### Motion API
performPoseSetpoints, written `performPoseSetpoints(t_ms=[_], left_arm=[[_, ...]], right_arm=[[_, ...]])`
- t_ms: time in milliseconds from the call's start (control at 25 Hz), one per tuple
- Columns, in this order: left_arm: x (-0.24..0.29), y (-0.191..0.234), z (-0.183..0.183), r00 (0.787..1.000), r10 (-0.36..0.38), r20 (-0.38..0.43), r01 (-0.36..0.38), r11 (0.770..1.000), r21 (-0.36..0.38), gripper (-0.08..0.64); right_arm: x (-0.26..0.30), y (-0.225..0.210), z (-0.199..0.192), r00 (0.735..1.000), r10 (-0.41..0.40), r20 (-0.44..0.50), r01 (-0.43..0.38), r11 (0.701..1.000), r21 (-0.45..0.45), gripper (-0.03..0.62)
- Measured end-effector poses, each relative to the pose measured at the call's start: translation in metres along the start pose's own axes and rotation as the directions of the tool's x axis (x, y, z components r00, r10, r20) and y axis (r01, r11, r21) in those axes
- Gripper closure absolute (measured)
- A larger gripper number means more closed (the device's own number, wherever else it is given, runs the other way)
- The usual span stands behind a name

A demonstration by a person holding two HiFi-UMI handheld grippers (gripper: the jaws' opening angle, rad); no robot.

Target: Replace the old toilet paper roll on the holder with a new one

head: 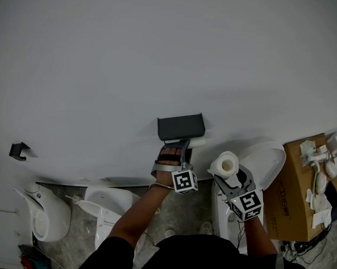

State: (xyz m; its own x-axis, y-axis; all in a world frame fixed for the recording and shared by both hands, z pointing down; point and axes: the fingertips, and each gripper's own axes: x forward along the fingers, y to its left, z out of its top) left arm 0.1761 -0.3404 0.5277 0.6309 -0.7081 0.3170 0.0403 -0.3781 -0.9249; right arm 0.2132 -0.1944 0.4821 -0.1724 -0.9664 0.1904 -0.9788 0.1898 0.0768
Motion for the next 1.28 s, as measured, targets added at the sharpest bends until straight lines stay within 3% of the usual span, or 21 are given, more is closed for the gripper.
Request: performPoseSetpoints(t_ms=[480, 800, 960, 1120, 1280], left_arm=[[0.020, -0.005, 0.064, 0.996, 0.003, 0.089, -0.007, 0.999, 0.041, 0.379], [0.024, -0.005, 0.090, 0.991, 0.021, 0.136, -0.023, 1.000, 0.016, 0.379], [0.017, 0.004, 0.097, 0.988, 0.027, 0.155, -0.020, 0.999, -0.049, 0.379], [-0.001, 0.019, 0.101, 0.981, 0.079, 0.180, -0.058, 0.991, -0.119, 0.379], [-0.023, 0.033, 0.103, 0.968, 0.120, 0.222, -0.052, 0.955, -0.291, 0.379]], right_arm=[[-0.047, -0.036, -0.010, 0.995, -0.100, 0.001, 0.100, 0.995, 0.020, 0.321], [-0.068, -0.046, -0.019, 0.989, -0.149, -0.010, 0.149, 0.988, 0.030, 0.321], [-0.072, -0.047, -0.018, 0.988, -0.157, 0.003, 0.156, 0.987, 0.036, 0.321], [-0.073, -0.048, -0.019, 0.986, -0.166, 0.008, 0.165, 0.986, 0.033, 0.321], [-0.069, -0.046, -0.019, 0.986, -0.169, 0.012, 0.168, 0.985, 0.040, 0.321]])
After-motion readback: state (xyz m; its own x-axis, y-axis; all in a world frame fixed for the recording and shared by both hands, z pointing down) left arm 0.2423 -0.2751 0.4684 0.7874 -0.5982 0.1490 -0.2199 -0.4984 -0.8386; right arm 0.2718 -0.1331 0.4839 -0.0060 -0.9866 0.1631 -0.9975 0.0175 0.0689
